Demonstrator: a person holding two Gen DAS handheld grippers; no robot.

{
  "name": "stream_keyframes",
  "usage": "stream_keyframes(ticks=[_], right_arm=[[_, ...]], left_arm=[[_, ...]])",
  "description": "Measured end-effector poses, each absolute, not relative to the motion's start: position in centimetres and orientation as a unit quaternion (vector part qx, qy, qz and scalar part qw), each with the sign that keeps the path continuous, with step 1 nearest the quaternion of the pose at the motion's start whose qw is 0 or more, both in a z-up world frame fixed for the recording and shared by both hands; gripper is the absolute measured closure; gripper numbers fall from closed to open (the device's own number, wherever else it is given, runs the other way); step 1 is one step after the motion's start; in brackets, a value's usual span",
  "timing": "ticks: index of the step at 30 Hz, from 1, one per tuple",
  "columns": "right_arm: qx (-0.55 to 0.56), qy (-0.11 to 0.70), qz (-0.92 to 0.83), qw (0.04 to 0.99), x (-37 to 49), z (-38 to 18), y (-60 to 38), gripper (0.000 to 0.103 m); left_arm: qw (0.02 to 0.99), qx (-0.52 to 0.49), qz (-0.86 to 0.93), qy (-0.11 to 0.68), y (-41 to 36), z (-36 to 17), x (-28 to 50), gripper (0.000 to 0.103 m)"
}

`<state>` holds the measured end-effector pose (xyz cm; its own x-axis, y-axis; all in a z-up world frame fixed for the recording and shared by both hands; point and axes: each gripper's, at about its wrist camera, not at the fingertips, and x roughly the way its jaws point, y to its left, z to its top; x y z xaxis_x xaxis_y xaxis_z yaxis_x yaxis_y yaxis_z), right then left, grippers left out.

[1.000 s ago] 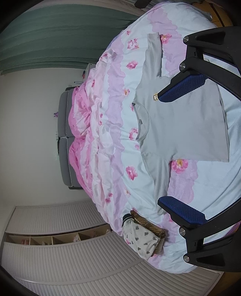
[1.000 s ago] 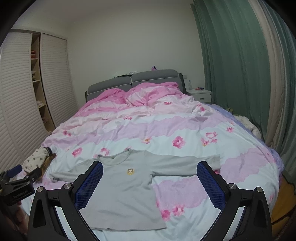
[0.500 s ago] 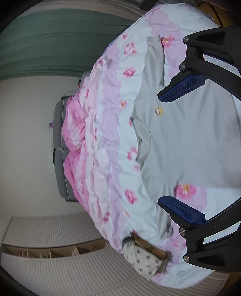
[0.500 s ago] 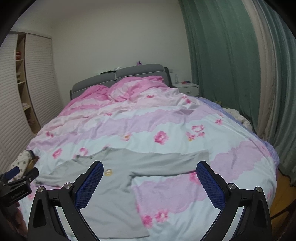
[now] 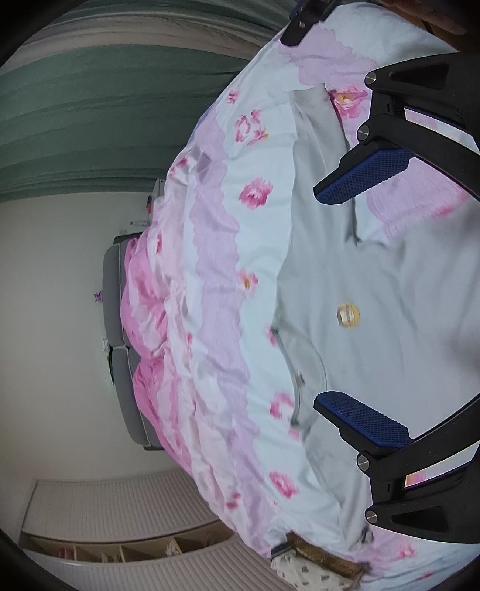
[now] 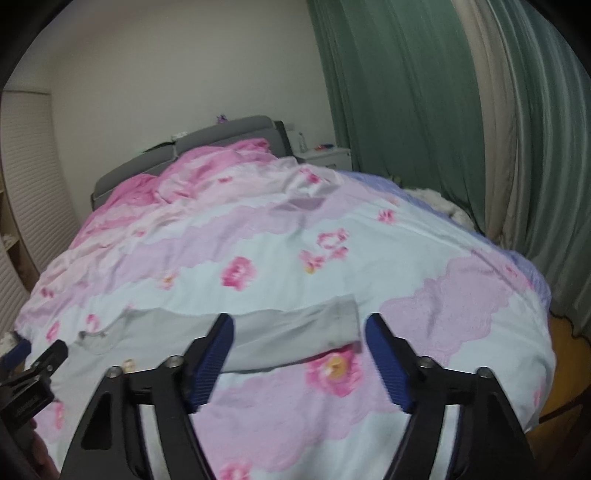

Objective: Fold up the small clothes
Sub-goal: 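Move the right tool to a grey shirt sleeve cuff and grasp it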

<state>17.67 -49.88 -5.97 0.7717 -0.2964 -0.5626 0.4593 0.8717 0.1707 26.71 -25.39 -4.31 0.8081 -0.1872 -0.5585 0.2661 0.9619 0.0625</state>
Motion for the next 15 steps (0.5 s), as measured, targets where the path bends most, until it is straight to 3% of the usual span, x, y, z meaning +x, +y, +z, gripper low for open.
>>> stream_keyframes(ticks=[10,15], right_arm=[[0.233,0.328,-0.194,0.895,21.7,-14.2,-55.9,0.052],[0.288,0.337,-0.197,0.874,22.8,-17.0,-57.8,0.053]], left_arm=[[0.938,0.09,-0.121,0.312,-31.3,-9.7,29.1,0.0],[0.937,0.103,-0.121,0.312,-32.6,-10.8,29.7,0.0]])
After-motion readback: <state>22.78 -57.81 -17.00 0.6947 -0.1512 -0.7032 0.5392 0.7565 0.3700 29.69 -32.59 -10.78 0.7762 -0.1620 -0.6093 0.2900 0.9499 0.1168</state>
